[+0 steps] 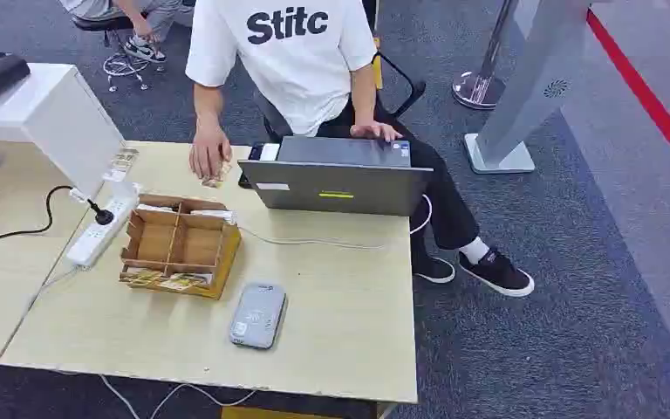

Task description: Pass the card to the sensor for recognition and then transmit it.

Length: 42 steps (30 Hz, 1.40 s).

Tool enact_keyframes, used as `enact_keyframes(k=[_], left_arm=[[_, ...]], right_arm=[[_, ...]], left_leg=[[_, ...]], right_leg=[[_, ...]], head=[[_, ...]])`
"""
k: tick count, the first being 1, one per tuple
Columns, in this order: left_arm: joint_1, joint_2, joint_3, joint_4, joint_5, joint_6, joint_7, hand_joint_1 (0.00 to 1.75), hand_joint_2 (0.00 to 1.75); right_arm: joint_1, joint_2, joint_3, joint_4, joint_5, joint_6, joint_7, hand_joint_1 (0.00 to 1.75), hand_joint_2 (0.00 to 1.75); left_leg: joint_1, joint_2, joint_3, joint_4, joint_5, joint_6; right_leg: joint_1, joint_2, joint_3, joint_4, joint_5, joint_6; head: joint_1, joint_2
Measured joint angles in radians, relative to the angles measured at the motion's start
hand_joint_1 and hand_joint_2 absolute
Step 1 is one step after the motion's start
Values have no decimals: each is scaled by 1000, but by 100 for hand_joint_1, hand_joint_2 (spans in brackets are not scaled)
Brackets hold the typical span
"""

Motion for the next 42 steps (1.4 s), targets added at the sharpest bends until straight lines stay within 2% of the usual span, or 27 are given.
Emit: enact_keyframes(k=[5, 10, 23, 42], left_arm=[[27, 0, -52, -118, -145, 30, -19, 0, 175], [23, 38, -115, -185, -311, 50, -1, 0, 175], [-76, 207, -306, -209, -700, 36, 154, 0, 175], [-197, 496, -623, -209, -1256, -45, 409, 0, 175]], right_arm=[[-10, 7, 0, -2, 30, -14, -17, 0, 175], [-21, 12, 0, -2, 52, -23, -26, 0, 175], [-54, 24, 7, -1, 71, -36, -32, 0, 175], [-91, 45, 41, 6, 66, -62, -26, 0, 175]], left_leg=[[0, 0, 0, 0, 0, 0], [0, 0, 0, 0, 0, 0], [0, 0, 0, 0, 1, 0], [0, 0, 0, 0, 2, -1]], right_leg=[[0, 0, 0, 0, 0, 0], [0, 0, 0, 0, 0, 0], [0, 0, 0, 0, 1, 0], [0, 1, 0, 1, 1, -1]], head=[[0, 0], [0, 0], [0, 0], [0, 0]])
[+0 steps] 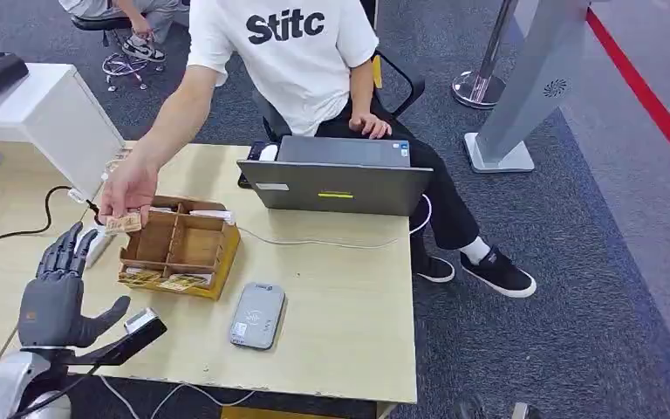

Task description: Pass the card to the sensor for recognition and then transmit it.

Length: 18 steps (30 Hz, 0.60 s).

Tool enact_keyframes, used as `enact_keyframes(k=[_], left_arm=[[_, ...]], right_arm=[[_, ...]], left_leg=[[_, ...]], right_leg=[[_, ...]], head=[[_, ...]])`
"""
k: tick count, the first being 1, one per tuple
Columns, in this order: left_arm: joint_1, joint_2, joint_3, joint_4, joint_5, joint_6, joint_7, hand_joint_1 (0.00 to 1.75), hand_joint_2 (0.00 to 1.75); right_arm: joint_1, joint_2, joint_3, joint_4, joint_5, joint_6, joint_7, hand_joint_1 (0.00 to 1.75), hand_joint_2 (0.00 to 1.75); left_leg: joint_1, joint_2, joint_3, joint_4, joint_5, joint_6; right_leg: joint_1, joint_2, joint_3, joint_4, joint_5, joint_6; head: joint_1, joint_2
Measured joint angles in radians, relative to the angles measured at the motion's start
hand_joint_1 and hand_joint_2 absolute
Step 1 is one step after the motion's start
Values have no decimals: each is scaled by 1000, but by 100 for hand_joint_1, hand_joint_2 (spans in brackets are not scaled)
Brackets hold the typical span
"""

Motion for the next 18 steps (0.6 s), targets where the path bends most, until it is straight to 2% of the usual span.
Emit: enact_keyframes(k=[7, 13, 14, 15, 17, 18], left_arm=[[-32, 96, -102, -4, -203, -15, 89, 0, 175], [-48, 138, -142, -9, -304, -18, 130, 0, 175], [-51, 143, -147, -9, -309, -18, 133, 12, 175], [-52, 148, -154, -10, -312, -18, 133, 117, 175], [-53, 152, -159, -12, -315, -12, 133, 117, 175], [-53, 153, -161, -13, -315, -8, 132, 175, 175]], right_arm=[[-10, 9, 24, 2, -12, -15, 6, 0, 175], [-14, 13, 40, 3, -19, -29, 10, 0, 175], [-14, 15, 42, 3, -20, -30, 10, 0, 175], [-14, 15, 43, 3, -20, -32, 11, 0, 175], [-15, 15, 44, 3, -22, -33, 13, 0, 175], [-15, 15, 45, 3, -25, -35, 13, 0, 175]], left_leg=[[0, 0, 0, 0, 0, 0], [0, 0, 0, 0, 0, -1], [0, 0, 0, 0, 0, 0], [0, 0, 0, 0, 0, -1], [0, 0, 0, 0, 0, -1], [0, 0, 0, 0, 0, -1]], right_leg=[[0, 0, 0, 0, 0, 0], [0, 0, 0, 0, 0, 0], [0, 1, 0, 0, 0, 0], [0, 0, 0, 0, 0, 0], [0, 0, 0, 0, 0, 0], [0, 0, 0, 0, 0, 0]], head=[[0, 0], [0, 0], [0, 0], [0, 0], [0, 0], [0, 0]])
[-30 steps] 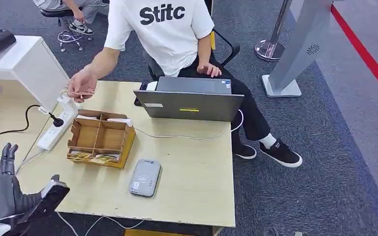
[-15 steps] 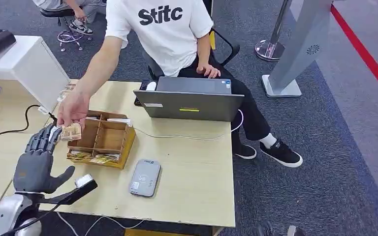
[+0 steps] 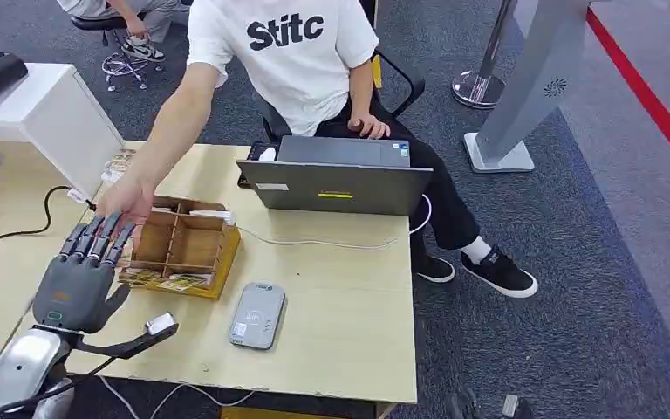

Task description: Pass the card to the sensor for recognition and then transmit it.

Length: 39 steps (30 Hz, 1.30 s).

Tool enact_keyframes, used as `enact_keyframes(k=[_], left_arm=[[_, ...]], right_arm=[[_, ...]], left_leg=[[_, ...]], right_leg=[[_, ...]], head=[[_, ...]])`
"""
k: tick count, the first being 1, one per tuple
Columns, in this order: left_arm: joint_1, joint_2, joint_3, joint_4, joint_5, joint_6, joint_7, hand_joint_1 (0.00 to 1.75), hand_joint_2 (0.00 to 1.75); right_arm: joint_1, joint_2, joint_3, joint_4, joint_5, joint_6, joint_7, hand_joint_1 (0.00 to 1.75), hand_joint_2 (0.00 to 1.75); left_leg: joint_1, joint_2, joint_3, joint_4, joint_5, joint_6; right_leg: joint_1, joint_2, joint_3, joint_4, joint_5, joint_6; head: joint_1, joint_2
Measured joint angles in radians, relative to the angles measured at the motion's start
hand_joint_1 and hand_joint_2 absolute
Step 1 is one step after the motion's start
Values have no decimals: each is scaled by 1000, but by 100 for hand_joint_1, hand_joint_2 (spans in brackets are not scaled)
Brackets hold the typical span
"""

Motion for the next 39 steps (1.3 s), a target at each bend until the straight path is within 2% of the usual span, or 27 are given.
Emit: enact_keyframes(k=[11, 25, 33, 39], left_arm=[[-5, -4, -35, -23, 2, 51, -25, 175, 175], [-15, -7, -63, -45, 9, 72, -27, 175, 175], [-17, -29, -96, -45, 8, 64, -34, 175, 175], [-22, -34, -137, -34, -3, 9, -43, 175, 175]], right_arm=[[0, 0, 19, 0, -23, -5, 0, 0, 175], [0, 0, 26, 8, -33, -7, -3, 0, 175], [0, 0, 42, 8, -44, -8, -3, 0, 175], [0, 0, 52, 8, -53, -9, -2, 0, 175]], left_leg=[[0, 0, 0, 0, 0, 0], [0, 0, 0, 0, 0, 0], [0, 0, 0, 0, 0, 0], [0, 0, 0, 0, 0, 0]], right_leg=[[0, 0, 0, 0, 0, 0], [0, 0, 0, 0, 0, 0], [0, 0, 0, 0, 0, 0], [0, 0, 0, 0, 0, 0]], head=[[0, 0], [0, 0], [0, 0], [0, 0]])
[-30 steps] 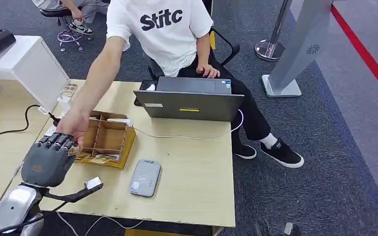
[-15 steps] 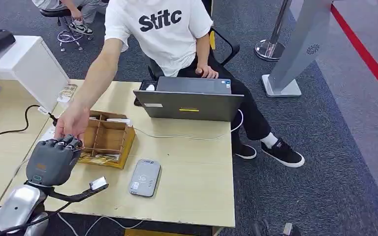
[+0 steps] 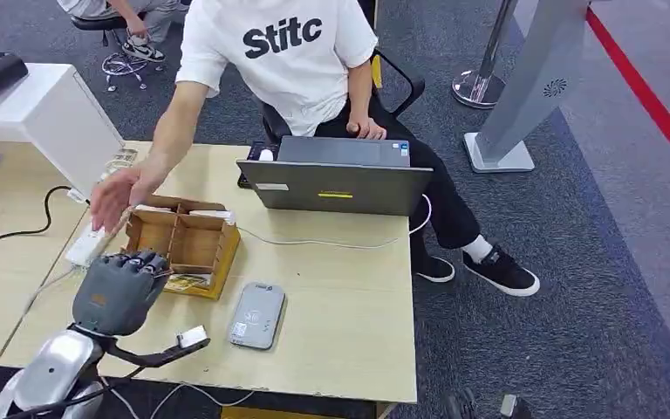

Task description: Pass the card to the sensor for recognition and then transmit it.

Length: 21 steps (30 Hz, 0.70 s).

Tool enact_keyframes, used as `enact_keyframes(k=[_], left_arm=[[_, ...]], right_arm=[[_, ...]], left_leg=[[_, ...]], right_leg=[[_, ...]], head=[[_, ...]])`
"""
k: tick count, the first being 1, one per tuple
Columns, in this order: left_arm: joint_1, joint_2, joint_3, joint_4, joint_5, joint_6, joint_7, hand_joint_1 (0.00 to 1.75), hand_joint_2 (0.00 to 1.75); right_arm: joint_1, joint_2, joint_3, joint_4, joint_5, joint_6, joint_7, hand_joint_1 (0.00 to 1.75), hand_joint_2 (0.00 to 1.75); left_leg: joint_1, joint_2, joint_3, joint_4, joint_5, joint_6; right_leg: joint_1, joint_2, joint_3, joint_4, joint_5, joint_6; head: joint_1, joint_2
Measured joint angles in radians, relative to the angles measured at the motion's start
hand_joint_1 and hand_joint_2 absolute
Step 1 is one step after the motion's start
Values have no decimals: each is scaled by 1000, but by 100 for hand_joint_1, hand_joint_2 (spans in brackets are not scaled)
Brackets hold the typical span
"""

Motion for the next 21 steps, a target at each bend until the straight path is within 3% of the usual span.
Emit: enact_keyframes(k=[14, 21], left_arm=[[-45, -62, -153, 127, -58, -13, 7, 175, 175], [-64, -99, -226, 186, -65, 13, -10, 175, 175]], right_arm=[[-3, 0, 32, 0, -8, -10, 9, 0, 175], [-6, 2, 50, 4, -15, -13, 9, 0, 175]], left_leg=[[0, 0, 0, 0, 0, 0], [0, 0, 0, 0, 0, 0]], right_leg=[[0, 0, 0, 0, 0, 0], [0, 0, 0, 0, 0, 0]], head=[[0, 0], [0, 0]])
